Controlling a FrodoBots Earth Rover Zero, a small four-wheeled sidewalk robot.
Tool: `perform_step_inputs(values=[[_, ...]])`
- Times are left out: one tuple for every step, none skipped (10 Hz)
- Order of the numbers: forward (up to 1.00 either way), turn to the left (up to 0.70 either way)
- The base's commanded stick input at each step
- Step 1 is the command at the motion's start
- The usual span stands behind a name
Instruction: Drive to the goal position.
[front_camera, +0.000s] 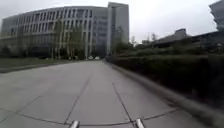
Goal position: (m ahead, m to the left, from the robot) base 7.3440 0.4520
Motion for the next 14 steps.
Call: perform_step_inputs(values=[[1.00,0.06],[1.00,0.06],[1.00,0.06],[1.00,0.06],[1.00,0.06],[1.00,0.06],[1.00,0.06],[1.00,0.06],[1.00,0.06],[1.00,0.06],[1.00,0.06],[1.00,-0.11],[1.00,-0.34],[1.00,-0.34]])
